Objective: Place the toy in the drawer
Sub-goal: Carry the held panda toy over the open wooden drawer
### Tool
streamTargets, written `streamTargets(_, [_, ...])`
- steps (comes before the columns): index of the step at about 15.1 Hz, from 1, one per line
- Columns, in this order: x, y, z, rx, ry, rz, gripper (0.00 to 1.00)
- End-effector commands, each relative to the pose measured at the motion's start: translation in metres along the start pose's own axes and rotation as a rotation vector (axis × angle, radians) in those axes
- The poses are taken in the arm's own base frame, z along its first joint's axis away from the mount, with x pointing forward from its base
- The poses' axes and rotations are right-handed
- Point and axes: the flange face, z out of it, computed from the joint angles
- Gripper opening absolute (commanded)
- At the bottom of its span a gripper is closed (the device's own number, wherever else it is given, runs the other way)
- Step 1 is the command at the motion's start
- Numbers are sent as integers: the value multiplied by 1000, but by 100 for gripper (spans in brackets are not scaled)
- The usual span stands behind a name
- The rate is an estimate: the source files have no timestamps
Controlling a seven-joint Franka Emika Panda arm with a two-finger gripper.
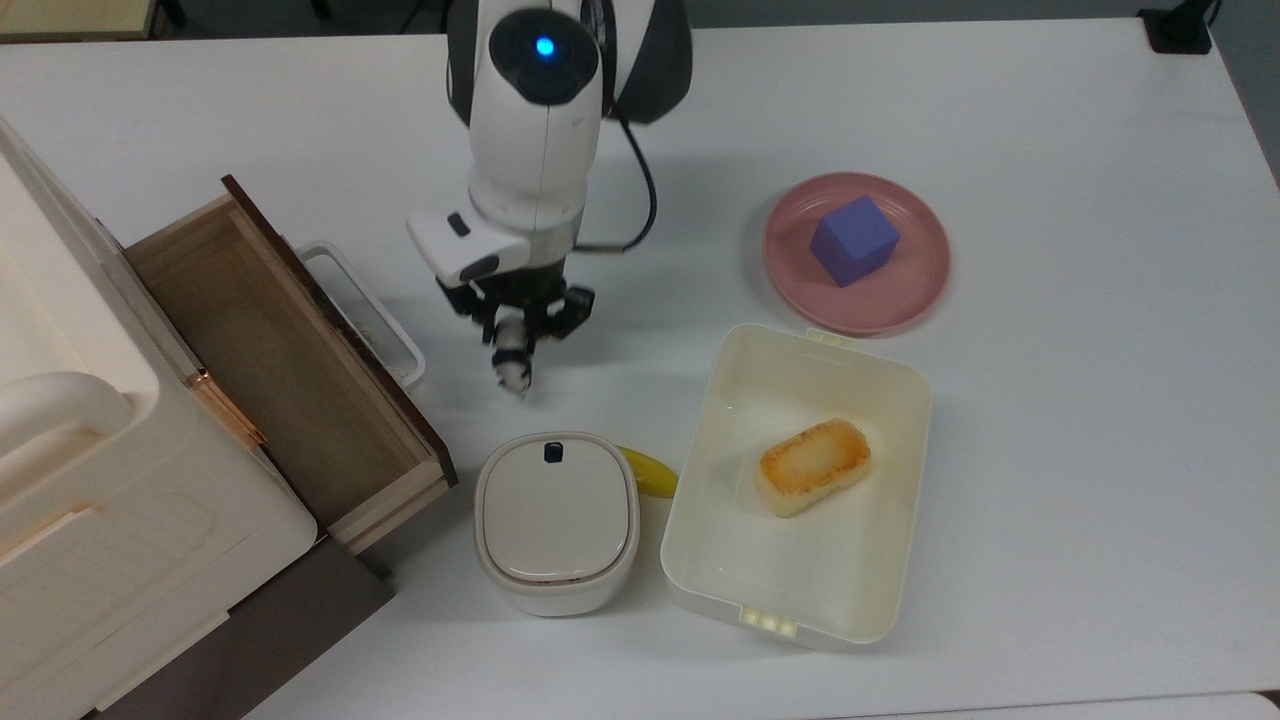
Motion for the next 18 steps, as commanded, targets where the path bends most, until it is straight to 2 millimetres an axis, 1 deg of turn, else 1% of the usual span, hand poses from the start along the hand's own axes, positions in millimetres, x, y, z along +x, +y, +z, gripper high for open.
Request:
streamTargets(1, [-24, 19, -88, 189, -154, -149, 0])
streamTargets(2, [-12, 44, -120, 209, -118, -107, 0])
streamTargets(3, [1, 64, -143, 207, -59, -79, 0])
streamTargets(4, [6, 79, -152, 196, -25, -68, 0])
streamTargets(6, [21, 122, -162, 165, 97, -39, 0])
streamTargets(7, [28, 137, -167, 150, 170, -32, 0])
streamTargets(8, [34, 150, -168, 133, 228, -14, 0])
streamTargets(9, [41, 163, -163, 97, 286, 1, 0])
streamTargets(10, [44, 168, -147, 66, 291, -1, 0])
streamTargets(11, [46, 175, -137, 45, 303, 9, 0])
streamTargets(12, [49, 186, -117, 29, 299, 28, 2])
streamTargets(13, [51, 188, -105, 22, 288, 32, 24])
streamTargets(14, [52, 189, -93, 17, 273, 38, 62])
streamTargets(15, [53, 188, -87, 17, 266, 54, 100])
streamTargets(17, [53, 184, -90, 24, 266, 99, 100])
streamTargets(18, [52, 181, -97, 32, 269, 117, 100])
